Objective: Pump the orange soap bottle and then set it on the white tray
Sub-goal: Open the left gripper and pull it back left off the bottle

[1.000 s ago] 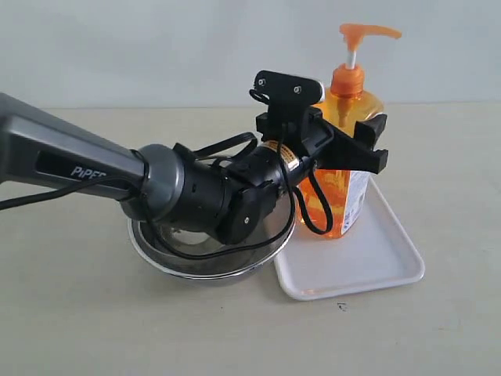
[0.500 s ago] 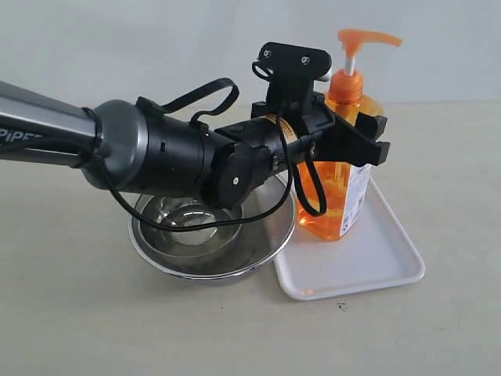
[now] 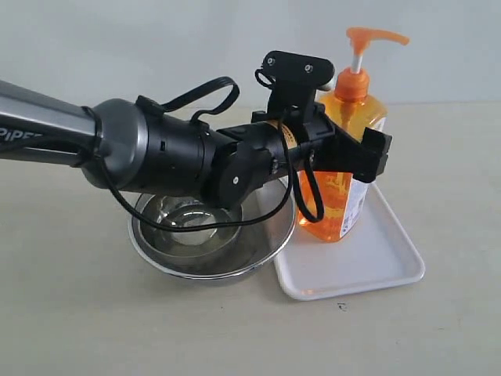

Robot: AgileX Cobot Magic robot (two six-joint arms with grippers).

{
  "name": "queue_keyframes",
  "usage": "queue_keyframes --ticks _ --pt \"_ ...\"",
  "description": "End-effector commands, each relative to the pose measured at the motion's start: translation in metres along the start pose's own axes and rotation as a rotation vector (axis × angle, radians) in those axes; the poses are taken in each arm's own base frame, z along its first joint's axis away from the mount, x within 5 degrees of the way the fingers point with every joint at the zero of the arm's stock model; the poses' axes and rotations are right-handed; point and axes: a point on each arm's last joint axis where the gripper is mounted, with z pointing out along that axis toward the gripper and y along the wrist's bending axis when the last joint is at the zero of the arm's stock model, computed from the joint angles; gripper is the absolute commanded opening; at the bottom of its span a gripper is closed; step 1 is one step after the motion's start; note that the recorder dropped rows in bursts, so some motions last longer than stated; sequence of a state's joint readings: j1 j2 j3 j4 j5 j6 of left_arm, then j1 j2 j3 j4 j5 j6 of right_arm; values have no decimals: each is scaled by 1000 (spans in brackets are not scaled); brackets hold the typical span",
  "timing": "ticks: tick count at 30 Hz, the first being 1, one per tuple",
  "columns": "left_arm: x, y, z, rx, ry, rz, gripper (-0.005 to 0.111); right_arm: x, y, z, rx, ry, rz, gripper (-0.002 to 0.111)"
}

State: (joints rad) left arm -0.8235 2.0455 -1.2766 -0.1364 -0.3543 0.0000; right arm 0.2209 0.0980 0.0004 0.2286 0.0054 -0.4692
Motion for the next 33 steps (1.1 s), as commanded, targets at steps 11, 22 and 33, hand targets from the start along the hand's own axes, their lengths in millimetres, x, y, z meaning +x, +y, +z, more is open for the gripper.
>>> queue_keyframes --ticks 11,22,33 --pt "-27 -6 -37 33 218 115 103 -1 0 -1 6 -11 -1 0" --pt "-21 -7 -46 43 352 123 76 -1 0 -1 6 -11 -1 0" --pt "-40 -11 -70 60 388 141 5 -1 0 -1 6 -11 -1 0"
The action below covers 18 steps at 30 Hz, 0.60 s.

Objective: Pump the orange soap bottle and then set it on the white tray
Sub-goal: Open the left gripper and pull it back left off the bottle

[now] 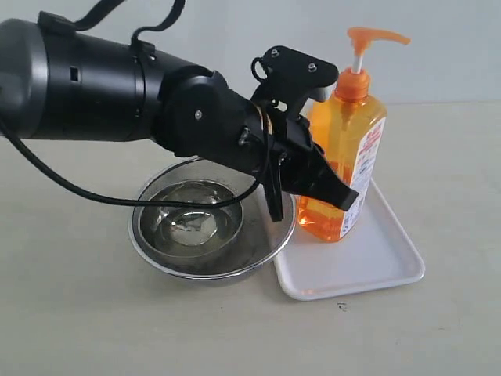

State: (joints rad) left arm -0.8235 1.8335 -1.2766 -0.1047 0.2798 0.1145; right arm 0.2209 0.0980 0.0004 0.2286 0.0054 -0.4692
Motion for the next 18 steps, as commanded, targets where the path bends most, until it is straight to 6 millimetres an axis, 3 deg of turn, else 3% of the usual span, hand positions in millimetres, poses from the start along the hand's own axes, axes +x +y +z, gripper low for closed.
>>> queue_keyframes --ticks 1,9,14,18 --pt "-11 -2 -19 8 -42 -2 5 -1 0 -1 6 -11 -1 0" --pt "-16 -4 -28 21 -67 -43 5 -1 0 -1 6 -11 -1 0" --pt "-9 -4 -30 20 -94 -73 5 -1 0 -1 6 -11 -1 0" --pt "0 -5 -42 14 -149 -82 5 -1 0 -1 6 -11 -1 0"
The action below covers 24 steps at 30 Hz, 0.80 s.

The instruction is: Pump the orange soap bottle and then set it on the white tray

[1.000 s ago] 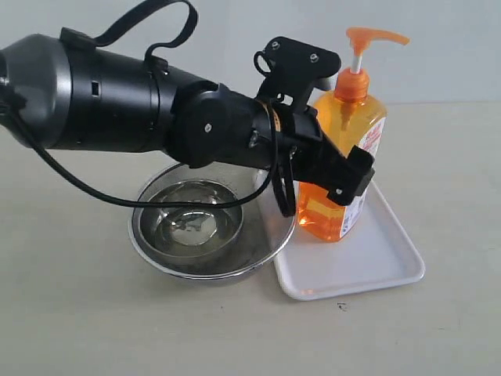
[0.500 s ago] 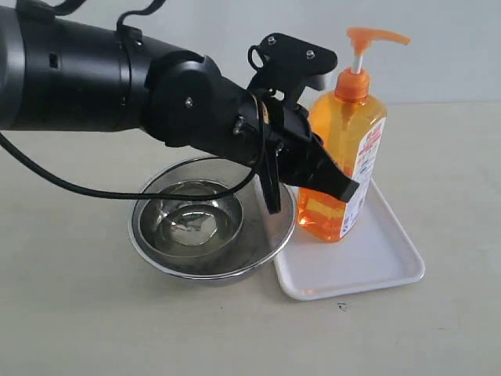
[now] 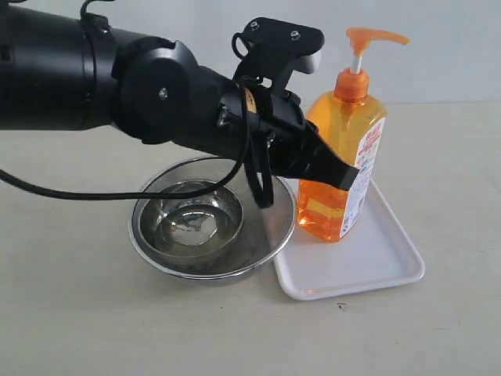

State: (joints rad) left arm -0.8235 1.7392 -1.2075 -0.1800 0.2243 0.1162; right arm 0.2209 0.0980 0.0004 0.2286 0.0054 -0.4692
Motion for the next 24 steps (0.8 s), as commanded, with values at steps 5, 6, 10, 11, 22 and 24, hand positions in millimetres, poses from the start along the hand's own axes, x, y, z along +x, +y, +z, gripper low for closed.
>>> queue_keyframes --ticks 5,6,10,11,22,24 --pt "11 -11 -42 12 -140 2 5 -1 0 -1 6 -11 -1 0" --pt "14 -10 -48 11 -150 2 5 -1 0 -1 6 -11 -1 0" --pt "30 -9 -67 6 -178 -25 5 -1 0 -1 6 -11 -1 0" --pt "34 -8 -72 5 -184 -34 5 -1 0 -1 6 -11 -1 0" --pt "115 -2 -104 -6 -73 -159 5 -1 0 -1 6 -11 -1 0" --pt "127 -1 -105 -9 -32 -191 5 -1 0 -1 6 -11 -1 0"
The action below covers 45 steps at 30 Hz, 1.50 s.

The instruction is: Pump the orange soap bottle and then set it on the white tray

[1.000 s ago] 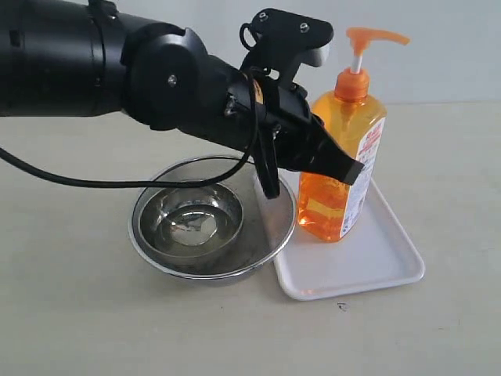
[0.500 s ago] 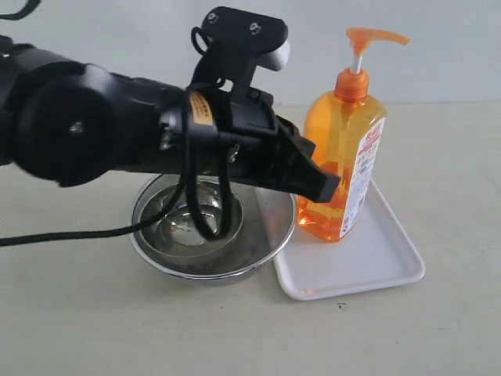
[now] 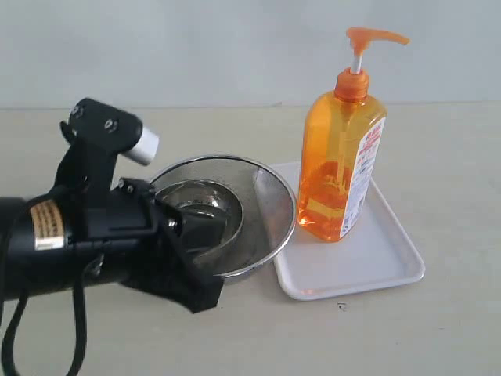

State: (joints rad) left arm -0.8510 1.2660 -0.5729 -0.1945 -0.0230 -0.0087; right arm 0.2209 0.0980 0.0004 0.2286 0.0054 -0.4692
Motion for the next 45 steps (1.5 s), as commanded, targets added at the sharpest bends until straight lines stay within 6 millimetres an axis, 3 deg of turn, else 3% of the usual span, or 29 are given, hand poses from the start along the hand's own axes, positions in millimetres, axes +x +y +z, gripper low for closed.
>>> queue_keyframes --ticks 1,4,17,23,27,31,37,42,45 --pt "28 3 -5 -9 92 -64 5 -1 0 -1 6 -11 -1 0" --pt "35 4 -6 -13 146 -59 5 -1 0 -1 6 -11 -1 0" --pt "30 5 -8 -13 96 -56 5 -1 0 -1 6 -11 -1 0" --pt "3 18 -39 -47 -119 -7 5 -1 0 -1 6 -11 -1 0" --pt "0 34 -71 -121 -232 4 5 -1 0 -1 6 -11 -1 0" --pt "15 49 -98 -212 -315 -31 5 -1 0 -1 6 -11 -1 0" --pt "61 64 -124 -355 -448 -80 5 -1 0 -1 6 -11 -3 0" --pt "96 72 -135 -488 -567 -133 5 -1 0 -1 6 -11 -3 0" --pt "106 74 -142 -550 -622 -167 5 -1 0 -1 6 -11 -3 0"
